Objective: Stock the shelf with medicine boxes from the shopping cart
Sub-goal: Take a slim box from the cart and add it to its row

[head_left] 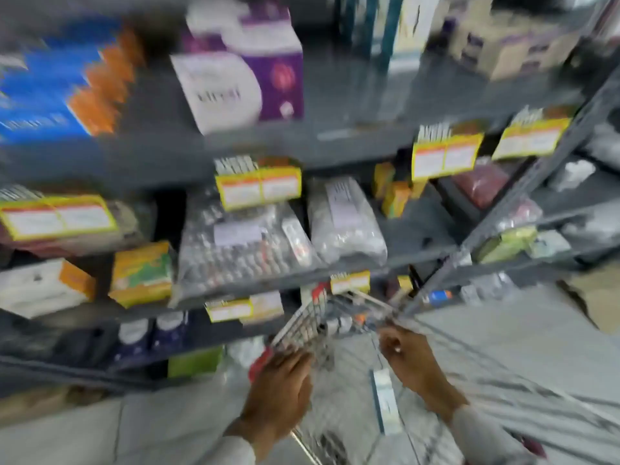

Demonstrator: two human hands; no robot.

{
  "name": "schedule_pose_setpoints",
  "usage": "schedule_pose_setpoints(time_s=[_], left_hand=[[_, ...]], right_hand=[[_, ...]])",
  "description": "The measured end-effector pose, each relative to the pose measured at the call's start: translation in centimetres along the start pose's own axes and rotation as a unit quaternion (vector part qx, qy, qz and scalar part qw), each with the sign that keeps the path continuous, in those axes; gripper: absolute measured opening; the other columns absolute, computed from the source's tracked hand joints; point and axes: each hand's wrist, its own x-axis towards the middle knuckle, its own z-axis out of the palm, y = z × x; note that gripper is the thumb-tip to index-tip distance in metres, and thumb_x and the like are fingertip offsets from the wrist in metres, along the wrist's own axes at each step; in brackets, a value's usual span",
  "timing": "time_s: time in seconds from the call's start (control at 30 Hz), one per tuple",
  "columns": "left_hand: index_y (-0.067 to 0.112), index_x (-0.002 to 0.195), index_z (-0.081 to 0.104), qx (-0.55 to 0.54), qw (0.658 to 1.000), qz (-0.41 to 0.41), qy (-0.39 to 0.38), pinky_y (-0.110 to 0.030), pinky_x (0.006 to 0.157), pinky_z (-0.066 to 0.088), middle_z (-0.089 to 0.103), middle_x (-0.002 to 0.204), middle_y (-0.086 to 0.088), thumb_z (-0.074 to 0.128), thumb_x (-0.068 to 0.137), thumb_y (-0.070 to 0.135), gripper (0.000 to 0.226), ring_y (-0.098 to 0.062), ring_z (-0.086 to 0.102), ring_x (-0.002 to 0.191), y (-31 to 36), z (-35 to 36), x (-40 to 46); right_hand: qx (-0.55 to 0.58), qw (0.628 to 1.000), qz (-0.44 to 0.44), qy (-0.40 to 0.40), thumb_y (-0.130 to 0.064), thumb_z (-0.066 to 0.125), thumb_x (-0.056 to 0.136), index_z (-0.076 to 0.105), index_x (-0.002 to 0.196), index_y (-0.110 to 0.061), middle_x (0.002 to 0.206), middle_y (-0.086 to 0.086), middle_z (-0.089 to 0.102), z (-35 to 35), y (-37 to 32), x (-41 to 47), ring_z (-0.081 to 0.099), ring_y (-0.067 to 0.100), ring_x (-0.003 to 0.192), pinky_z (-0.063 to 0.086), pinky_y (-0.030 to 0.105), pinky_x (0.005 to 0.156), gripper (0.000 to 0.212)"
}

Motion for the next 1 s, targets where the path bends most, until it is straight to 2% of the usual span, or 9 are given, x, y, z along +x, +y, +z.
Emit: schedule_pose_setpoints(time_s=[0.07, 0.13, 0.2, 0.3, 0.37, 0.43, 0.6, 0.87, 1.0], left_hand=[[0.016, 0.119, 0.076, -0.018, 0.998, -0.011, -0.064, -0.032, 0.107, 0.04, 0.077, 0.121, -0.002, 0.081, 0.081, 0.026, 0.04, -0.02, 0.073, 0.111, 0.1, 3.8, -0.7], [0.016, 0.141, 0.06, -0.051, 0.99, -0.045, -0.128, -0.03, 0.117, 0.035, 0.062, 0.145, -0.005, 0.057, 0.1, 0.032, 0.044, -0.022, 0.057, 0.135, 0.3, 7.2, -1.1], [0.021, 0.151, 0.047, -0.057, 0.984, -0.067, -0.154, -0.031, 0.121, 0.029, 0.05, 0.157, -0.001, 0.037, 0.104, 0.044, 0.053, -0.02, 0.042, 0.147, 0.5, 9.9, -1.3], [0.027, 0.146, 0.051, -0.048, 0.983, -0.106, -0.142, -0.034, 0.113, 0.043, 0.057, 0.151, 0.005, 0.033, 0.098, 0.055, 0.058, -0.016, 0.047, 0.144, 0.3, 11.7, -1.3], [0.029, 0.143, 0.055, -0.042, 0.983, -0.112, -0.137, -0.034, 0.107, 0.048, 0.06, 0.147, 0.008, 0.036, 0.098, 0.056, 0.056, -0.014, 0.049, 0.142, 0.2, 12.0, -1.3], [0.027, 0.141, 0.058, -0.036, 0.983, -0.117, -0.135, -0.036, 0.104, 0.05, 0.063, 0.145, 0.006, 0.037, 0.097, 0.056, 0.057, -0.015, 0.051, 0.141, 0.2, 12.2, -1.4], [0.031, 0.143, 0.056, -0.033, 0.982, -0.127, -0.139, -0.032, 0.103, 0.047, 0.061, 0.146, 0.01, 0.037, 0.096, 0.059, 0.057, -0.012, 0.047, 0.143, 0.1, 12.4, -1.3], [0.028, 0.139, 0.06, -0.055, 0.981, -0.138, -0.122, -0.034, 0.105, 0.048, 0.067, 0.139, 0.007, 0.042, 0.092, 0.053, 0.057, -0.013, 0.053, 0.138, 0.5, 12.2, -1.4], [0.023, 0.145, 0.055, -0.086, 0.983, -0.115, -0.115, -0.032, 0.111, 0.042, 0.061, 0.147, 0.002, 0.046, 0.097, 0.042, 0.053, -0.018, 0.051, 0.14, 1.8, 9.9, -1.8]], right_hand=[[-0.02, 0.994, 0.086, -0.072, -0.007, 0.073, 0.084, 0.078, 0.109, -0.014, 0.104, 0.012, 0.079, 2.4, 3.8, -0.4, 0.075, 0.032, 0.098, 0.057, 0.036, 0.085, 0.026], [-0.049, 0.976, 0.152, -0.148, -0.013, 0.07, 0.085, 0.074, 0.118, -0.016, 0.118, 0.011, 0.076, 4.6, 7.4, -1.1, 0.07, 0.032, 0.113, 0.052, 0.033, 0.095, 0.034], [-0.056, 0.959, 0.214, -0.179, -0.013, 0.071, 0.083, 0.072, 0.122, -0.015, 0.122, 0.008, 0.073, 6.6, 10.7, -1.9, 0.066, 0.029, 0.12, 0.048, 0.029, 0.099, 0.038], [-0.04, 0.939, 0.266, -0.216, -0.009, 0.07, 0.084, 0.069, 0.117, -0.008, 0.103, 0.006, 0.059, 9.3, 14.4, -3.3, 0.065, 0.036, 0.114, 0.052, 0.042, 0.097, 0.032], [-0.037, 0.932, 0.272, -0.236, -0.009, 0.069, 0.083, 0.067, 0.11, -0.008, 0.097, 0.012, 0.065, 11.0, 16.2, -4.1, 0.068, 0.036, 0.098, 0.057, 0.047, 0.088, 0.027], [-0.018, 0.934, 0.279, -0.222, -0.017, 0.074, 0.083, 0.066, 0.114, -0.008, 0.106, 0.015, 0.075, 12.9, 17.5, -4.9, 0.071, 0.034, 0.096, 0.06, 0.047, 0.084, 0.033], [-0.029, 0.944, 0.297, -0.144, -0.035, 0.083, 0.081, 0.055, 0.129, -0.006, 0.118, 0.013, 0.072, 17.7, 18.3, -5.6, 0.071, 0.03, 0.1, 0.06, 0.039, 0.084, 0.063], [-0.073, 0.96, 0.234, -0.133, -0.023, 0.073, 0.082, 0.052, 0.122, -0.004, 0.1, 0.011, 0.075, 15.7, 16.3, -5.2, 0.073, 0.027, 0.074, 0.063, 0.036, 0.059, 0.049], [-0.04, 0.985, 0.142, -0.09, -0.025, 0.071, 0.079, 0.055, 0.114, -0.013, 0.083, -0.007, 0.069, 11.7, 12.1, -7.3, 0.064, 0.001, 0.06, 0.045, 0.01, 0.037, 0.041]])
